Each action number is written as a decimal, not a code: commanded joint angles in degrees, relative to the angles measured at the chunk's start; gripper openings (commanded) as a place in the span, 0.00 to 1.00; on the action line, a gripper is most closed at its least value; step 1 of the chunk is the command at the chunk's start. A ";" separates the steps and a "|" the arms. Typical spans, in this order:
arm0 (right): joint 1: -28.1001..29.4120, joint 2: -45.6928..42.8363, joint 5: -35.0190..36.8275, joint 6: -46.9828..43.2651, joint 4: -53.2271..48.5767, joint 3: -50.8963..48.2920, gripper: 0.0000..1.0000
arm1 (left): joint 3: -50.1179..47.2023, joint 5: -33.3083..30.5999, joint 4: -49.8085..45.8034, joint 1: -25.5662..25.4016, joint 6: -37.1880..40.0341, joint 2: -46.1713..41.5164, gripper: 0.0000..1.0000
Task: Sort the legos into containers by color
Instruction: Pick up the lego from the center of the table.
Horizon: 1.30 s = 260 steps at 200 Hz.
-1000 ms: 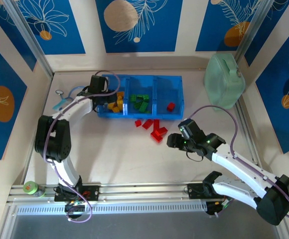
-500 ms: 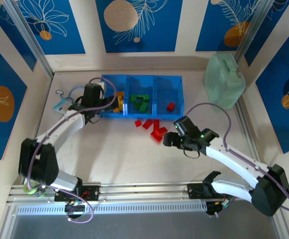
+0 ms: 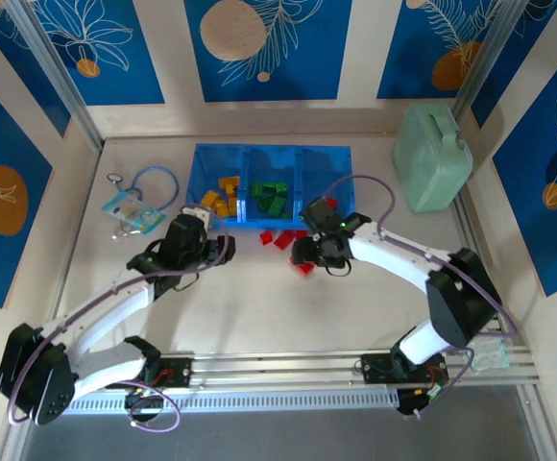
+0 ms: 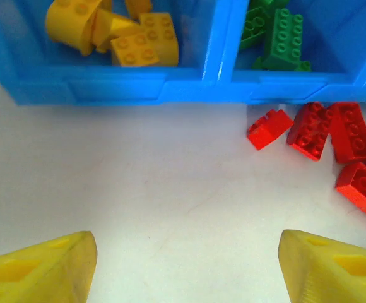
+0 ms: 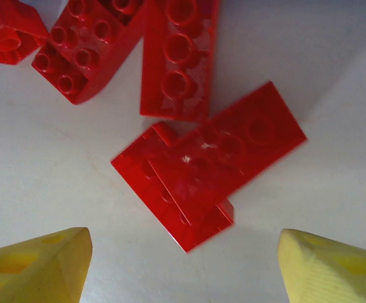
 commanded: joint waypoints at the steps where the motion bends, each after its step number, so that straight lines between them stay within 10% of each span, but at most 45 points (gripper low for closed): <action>1: 0.64 3.64 0.93 -0.92 -2.00 3.55 0.78 | -1.68 -2.43 -3.01 -0.40 -1.32 -3.50 0.75; 145: 2.92 11.15 9.03 2.51 -7.61 8.97 0.36 | -5.14 -2.93 -3.55 -0.36 -1.22 -7.94 0.71; 260: 5.91 -0.20 14.01 5.38 -12.09 4.98 0.26 | -5.93 -1.97 -2.41 -0.39 -1.73 -7.89 0.67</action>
